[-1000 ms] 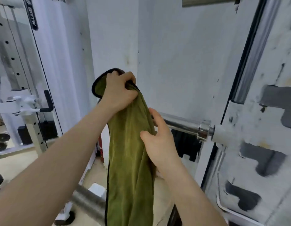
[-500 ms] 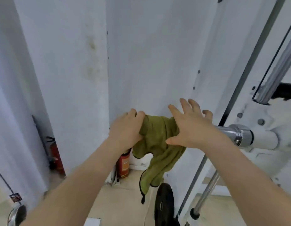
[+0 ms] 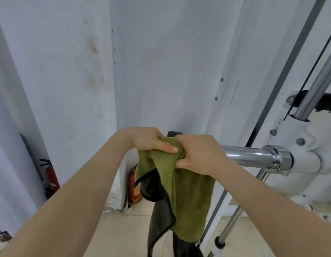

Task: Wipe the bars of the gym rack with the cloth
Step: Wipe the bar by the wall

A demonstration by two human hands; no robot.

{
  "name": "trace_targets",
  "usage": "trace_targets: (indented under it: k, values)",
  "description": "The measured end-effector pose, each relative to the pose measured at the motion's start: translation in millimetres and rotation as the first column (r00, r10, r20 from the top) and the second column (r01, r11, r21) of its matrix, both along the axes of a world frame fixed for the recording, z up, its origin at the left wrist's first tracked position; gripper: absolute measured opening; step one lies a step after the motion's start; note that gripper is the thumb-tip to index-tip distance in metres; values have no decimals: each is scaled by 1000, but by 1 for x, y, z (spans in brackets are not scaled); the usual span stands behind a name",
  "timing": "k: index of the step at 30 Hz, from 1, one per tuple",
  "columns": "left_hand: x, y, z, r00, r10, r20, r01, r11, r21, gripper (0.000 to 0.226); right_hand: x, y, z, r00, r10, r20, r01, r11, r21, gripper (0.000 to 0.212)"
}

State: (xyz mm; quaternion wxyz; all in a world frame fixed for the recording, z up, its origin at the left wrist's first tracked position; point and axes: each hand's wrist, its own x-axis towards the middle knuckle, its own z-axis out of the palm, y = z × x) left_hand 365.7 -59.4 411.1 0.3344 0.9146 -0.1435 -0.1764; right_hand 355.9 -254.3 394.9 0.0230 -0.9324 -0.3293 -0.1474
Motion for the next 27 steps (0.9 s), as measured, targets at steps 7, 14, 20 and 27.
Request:
trace_targets:
  k: [7, 14, 20, 27]
  values:
    - [-13, -95, -7, 801, -165, 575, -167, 861, 480, 74, -5, -72, 9, 986, -116, -117, 122, 991, 50, 31]
    - [-33, -99, -4, 686, -115, 718, -104, 962, 253, 40, -11, -112, 42, 806, -189, -561, 196, 979, -49, 95]
    - [-51, 8, -55, 684, 656, 320, -467, 730, -499, 34, -20, 19, -2, 993, -48, 107, 64, 986, -154, 69]
    - [-49, -2, -75, 635, 764, 113, -503, 520, -690, 41, 16, 81, 24, 923, -74, -378, 74, 997, -14, 60]
